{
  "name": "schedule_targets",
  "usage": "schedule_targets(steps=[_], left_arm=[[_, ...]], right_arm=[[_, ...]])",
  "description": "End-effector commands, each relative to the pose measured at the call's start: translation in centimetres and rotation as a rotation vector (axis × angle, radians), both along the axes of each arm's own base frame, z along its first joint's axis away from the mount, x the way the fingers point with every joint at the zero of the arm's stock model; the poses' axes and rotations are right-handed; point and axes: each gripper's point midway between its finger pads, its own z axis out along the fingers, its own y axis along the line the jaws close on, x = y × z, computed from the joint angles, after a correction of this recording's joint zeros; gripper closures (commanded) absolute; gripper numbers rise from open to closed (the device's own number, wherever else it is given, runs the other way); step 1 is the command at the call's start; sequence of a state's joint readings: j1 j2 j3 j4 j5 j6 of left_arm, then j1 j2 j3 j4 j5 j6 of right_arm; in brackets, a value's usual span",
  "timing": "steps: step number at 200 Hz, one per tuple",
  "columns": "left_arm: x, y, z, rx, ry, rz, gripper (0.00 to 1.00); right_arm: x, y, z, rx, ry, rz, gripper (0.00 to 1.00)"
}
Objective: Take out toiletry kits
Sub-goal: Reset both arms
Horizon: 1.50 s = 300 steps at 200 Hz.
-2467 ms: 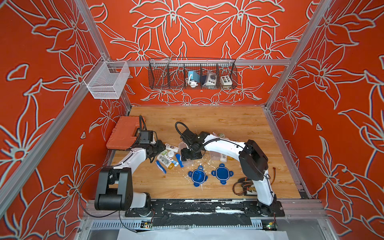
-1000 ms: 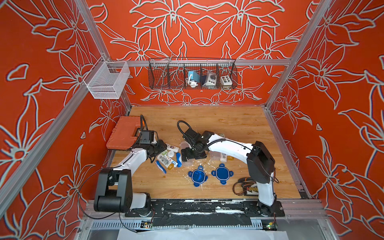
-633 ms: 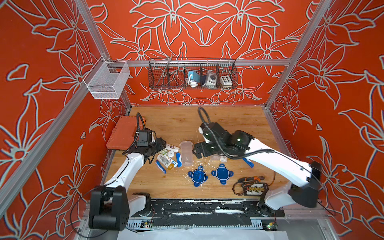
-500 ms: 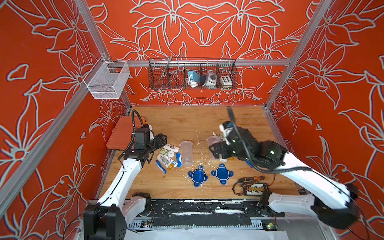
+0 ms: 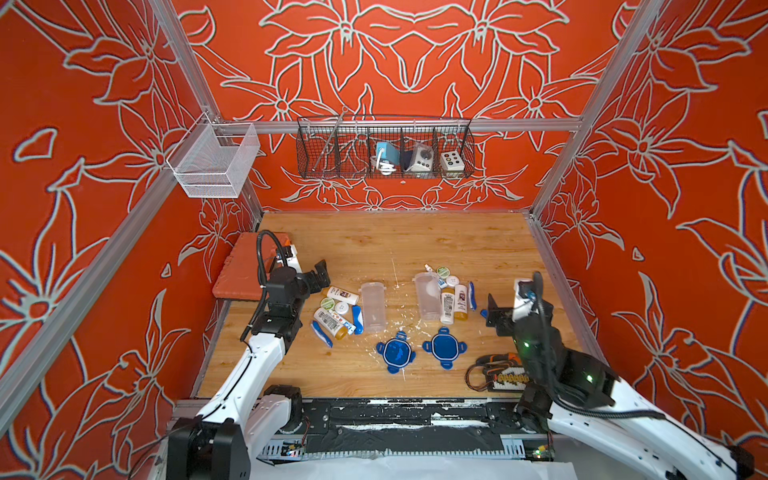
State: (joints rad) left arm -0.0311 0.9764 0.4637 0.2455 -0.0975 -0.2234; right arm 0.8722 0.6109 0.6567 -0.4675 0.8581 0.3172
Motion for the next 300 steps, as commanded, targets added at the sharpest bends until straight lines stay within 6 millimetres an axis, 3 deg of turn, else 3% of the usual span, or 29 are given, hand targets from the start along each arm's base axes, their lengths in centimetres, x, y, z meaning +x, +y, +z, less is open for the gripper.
schedule_targets(steps=[1,15,32,68,83,95,123,147,178,189,221,258,278,300], left_arm=[[0.3,2.3,4.3,0.123,-0.247,0.118,0.01],[-0.1,3.1,3.8,0.189,-0.256,0.152,0.01],[0.2,2.6,1.8,0.231,-0.224,0.110,0.01],[0.3,1.5,-0.4,0.175,-0.257,0.057,0.01],[0.6,1.8,-0.9,0.160,-0.251,0.076,0.01],[0.5,2.0,0.2,0.146,-0.321,0.089,0.01],[0.7,3.0,0.3,0.147,-0.332,0.121,0.01],[1.6,2.3,0.0,0.126,-0.306,0.059,0.01],[3.3,1.5,-1.3,0.060,-0.191,0.016,0.01],[2.6,1.1,-1.3,0.081,-0.185,0.009,0.01],[0.5,1.9,-1.2,0.147,-0.238,0.070,0.01],[0.2,2.8,-0.2,0.114,-0.310,0.104,0.01],[0.7,2.0,-2.0,0.127,-0.189,0.037,0.01],[-0.4,2.6,-3.9,0.152,-0.169,0.077,0.01]], right_arm=[[3.2,0.1,-0.6,-0.005,0.055,-0.034,0.03],[5.5,-0.9,-1.8,0.062,0.065,-0.087,0.03],[7.3,-4.3,-2.7,0.042,0.039,-0.243,0.03],[8.4,-11.5,-6.3,0.029,0.030,-0.509,0.02],[8.3,-12.8,-7.6,0.000,0.030,-0.575,0.03],[9.3,-12.4,-8.9,-0.011,0.027,-0.545,0.03],[12.5,-10.7,-12.3,-0.131,0.125,-0.408,0.03],[15.0,-7.8,-14.2,-0.121,0.121,-0.162,0.02],[14.2,-7.6,-15.3,0.062,0.026,0.005,0.03],[13.9,-7.5,-15.8,0.054,0.108,0.013,0.02],[14.1,-7.3,-15.4,0.054,0.055,0.022,0.02],[14.0,-7.3,-15.5,0.049,0.079,0.020,0.03],[14.0,-7.3,-15.6,0.049,0.075,0.021,0.03],[14.0,-7.3,-15.5,0.048,0.076,0.020,0.03]])
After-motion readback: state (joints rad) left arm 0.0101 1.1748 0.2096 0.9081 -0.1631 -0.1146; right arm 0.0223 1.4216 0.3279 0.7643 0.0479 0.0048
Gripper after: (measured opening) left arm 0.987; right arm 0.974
